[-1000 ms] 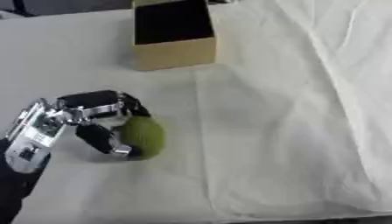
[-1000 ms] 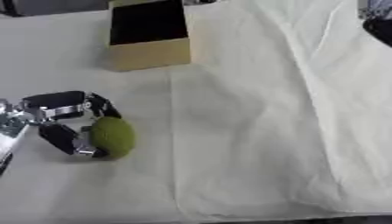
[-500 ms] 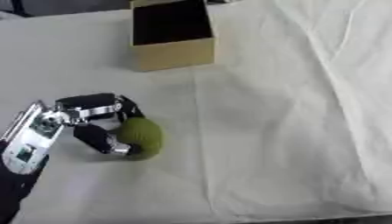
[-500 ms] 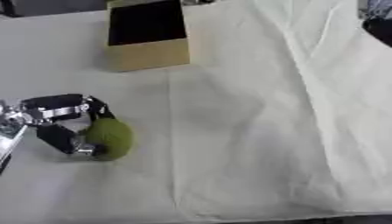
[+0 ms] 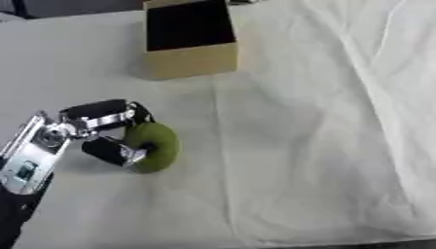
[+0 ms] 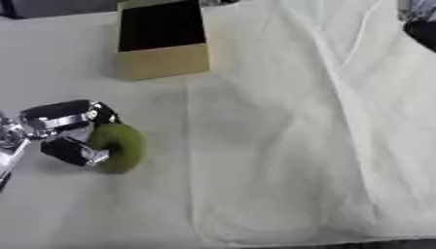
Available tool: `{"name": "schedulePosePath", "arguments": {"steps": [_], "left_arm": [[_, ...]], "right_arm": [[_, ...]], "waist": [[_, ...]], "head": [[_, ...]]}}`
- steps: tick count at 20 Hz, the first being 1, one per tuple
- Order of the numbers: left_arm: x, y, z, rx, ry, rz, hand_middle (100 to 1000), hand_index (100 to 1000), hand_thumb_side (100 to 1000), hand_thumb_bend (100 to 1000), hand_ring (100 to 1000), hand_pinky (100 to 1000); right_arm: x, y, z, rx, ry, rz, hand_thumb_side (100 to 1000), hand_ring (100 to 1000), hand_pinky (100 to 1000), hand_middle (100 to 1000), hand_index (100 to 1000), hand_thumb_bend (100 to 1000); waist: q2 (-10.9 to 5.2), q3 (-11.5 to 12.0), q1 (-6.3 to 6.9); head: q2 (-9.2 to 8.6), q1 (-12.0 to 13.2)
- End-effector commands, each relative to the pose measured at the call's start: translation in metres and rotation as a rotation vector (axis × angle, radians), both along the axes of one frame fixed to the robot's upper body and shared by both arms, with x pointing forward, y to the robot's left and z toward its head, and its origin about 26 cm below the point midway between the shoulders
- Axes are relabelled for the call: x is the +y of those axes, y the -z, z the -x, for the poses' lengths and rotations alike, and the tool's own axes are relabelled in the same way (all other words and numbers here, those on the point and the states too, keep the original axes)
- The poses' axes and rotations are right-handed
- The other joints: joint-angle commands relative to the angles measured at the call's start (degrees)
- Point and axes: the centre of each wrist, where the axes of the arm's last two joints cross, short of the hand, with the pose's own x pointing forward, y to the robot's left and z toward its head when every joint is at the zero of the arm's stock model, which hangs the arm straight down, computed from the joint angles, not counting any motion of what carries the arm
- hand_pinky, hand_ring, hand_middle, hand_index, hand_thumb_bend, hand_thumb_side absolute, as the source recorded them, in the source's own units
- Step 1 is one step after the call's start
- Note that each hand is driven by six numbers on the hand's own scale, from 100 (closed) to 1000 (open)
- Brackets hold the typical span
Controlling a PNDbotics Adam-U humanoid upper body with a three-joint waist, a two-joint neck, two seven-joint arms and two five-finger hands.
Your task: Pick up objects on the table and place them in the box.
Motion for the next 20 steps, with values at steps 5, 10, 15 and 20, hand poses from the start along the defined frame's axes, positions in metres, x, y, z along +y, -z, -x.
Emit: {"name": "schedulePosePath", "arguments": {"steps": [5,10,15,20], "left_arm": [[0.004,-0.041,0.005,-0.169,0.031,0.061,415,515,127,100,463,369],[0.008,-0.089,0.006,-0.331,0.022,0.145,414,504,126,100,462,368],[0.004,-0.133,-0.004,-0.511,-0.006,0.207,455,528,124,100,462,371],[-0.004,-0.155,-0.024,-0.634,-0.091,0.271,449,522,107,100,458,363]], "right_arm": [[-0.002,-0.011,0.005,-0.046,0.009,0.003,231,904,894,594,785,100],[-0.002,-0.014,0.005,-0.064,0.014,0.004,227,901,893,593,785,100],[0.000,-0.019,0.004,-0.089,0.006,-0.002,221,897,891,594,785,100],[0.002,-0.022,0.003,-0.108,-0.007,-0.011,218,895,890,594,785,100]], "waist": [[-0.03,0.0,-0.22],[0.91,0.0,-0.44],[1.90,-0.6,-1.06],[2.73,-1.3,-1.74]], "head": [[-0.67,0.1],[-1.75,0.5],[-3.91,1.2],[-5.72,2.6]]}}
